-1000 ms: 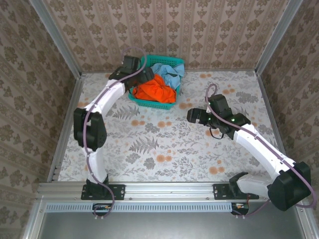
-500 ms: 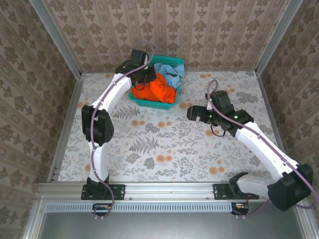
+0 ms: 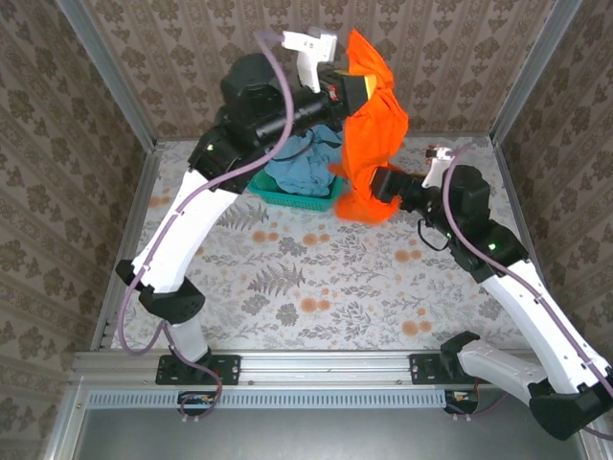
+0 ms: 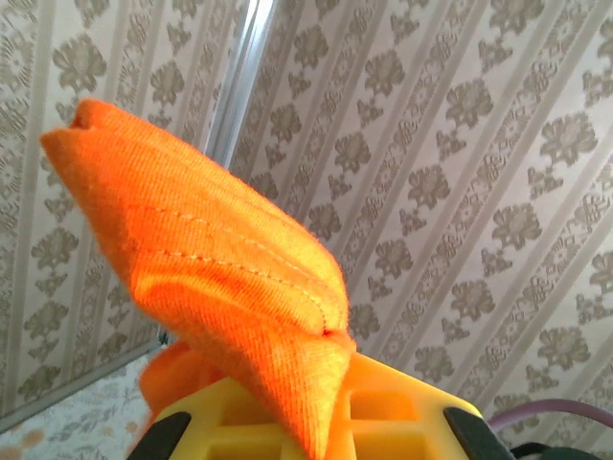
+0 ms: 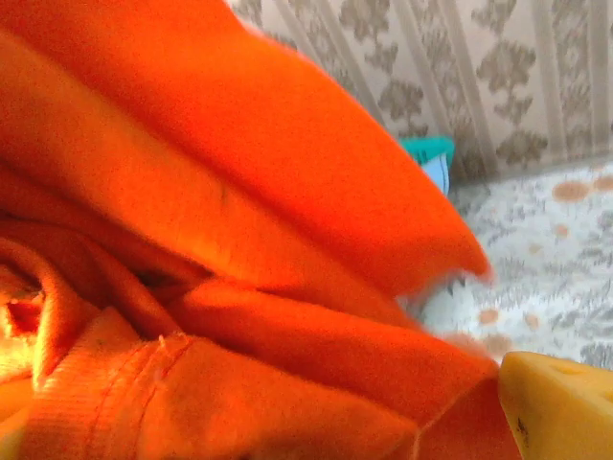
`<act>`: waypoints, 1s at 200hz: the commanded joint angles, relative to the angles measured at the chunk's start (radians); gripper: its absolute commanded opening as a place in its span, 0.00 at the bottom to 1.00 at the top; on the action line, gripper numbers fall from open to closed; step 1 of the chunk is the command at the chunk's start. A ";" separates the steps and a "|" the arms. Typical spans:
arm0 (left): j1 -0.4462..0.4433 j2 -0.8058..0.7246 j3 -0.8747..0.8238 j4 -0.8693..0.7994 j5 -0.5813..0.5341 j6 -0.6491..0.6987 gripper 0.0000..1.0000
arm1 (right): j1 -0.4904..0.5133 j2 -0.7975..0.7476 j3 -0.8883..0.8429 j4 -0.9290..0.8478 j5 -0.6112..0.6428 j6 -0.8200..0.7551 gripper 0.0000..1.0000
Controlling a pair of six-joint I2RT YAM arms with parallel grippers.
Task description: Fold and stack the t-shirts
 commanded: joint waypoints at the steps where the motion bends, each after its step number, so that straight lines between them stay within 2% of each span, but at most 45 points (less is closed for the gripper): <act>1: 0.032 0.099 -0.030 -0.055 0.004 -0.073 0.00 | 0.006 -0.012 0.015 0.026 0.079 -0.030 1.00; 16: 0.053 0.171 -0.042 -0.112 0.015 -0.142 0.06 | 0.006 0.001 0.003 -0.030 0.120 0.003 1.00; 20: 0.058 0.193 -0.043 -0.130 0.019 -0.152 0.11 | 0.005 0.006 -0.002 -0.053 0.137 0.016 0.99; 24: 0.064 0.216 -0.040 -0.157 0.014 -0.163 0.21 | 0.004 0.014 -0.005 -0.080 0.154 0.031 0.99; 28: 0.072 0.243 -0.031 -0.193 0.007 -0.177 0.41 | 0.002 0.023 -0.009 -0.105 0.167 0.047 0.98; 31: 0.078 0.263 -0.025 -0.220 0.006 -0.185 0.52 | 0.000 0.030 -0.013 -0.128 0.176 0.057 0.97; 38: 0.095 0.308 -0.015 -0.270 0.024 -0.200 0.68 | -0.010 0.048 -0.023 -0.174 0.178 0.085 0.94; 46: 0.118 0.358 0.009 -0.345 0.041 -0.219 0.95 | -0.022 0.062 -0.041 -0.210 0.174 0.119 0.92; 49: 0.127 0.374 0.021 -0.382 0.041 -0.223 0.99 | -0.025 0.066 -0.049 -0.226 0.172 0.130 0.92; 73: 0.178 0.418 0.031 -0.559 0.005 -0.173 1.00 | -0.038 0.061 -0.131 -0.256 0.127 0.185 0.90; 108: 0.228 0.431 0.005 -0.642 -0.030 -0.082 1.00 | -0.039 0.031 -0.209 -0.262 0.088 0.213 0.90; 120: 0.225 0.457 0.023 -0.671 -0.052 -0.047 0.98 | -0.040 0.029 -0.225 -0.270 0.080 0.222 0.91; 161: 0.185 0.568 0.069 -0.707 -0.029 0.005 0.86 | -0.041 0.019 -0.265 -0.265 0.056 0.237 0.91; 200: 0.152 0.663 0.102 -0.728 -0.149 0.026 0.77 | -0.040 0.029 -0.288 -0.251 0.035 0.239 0.91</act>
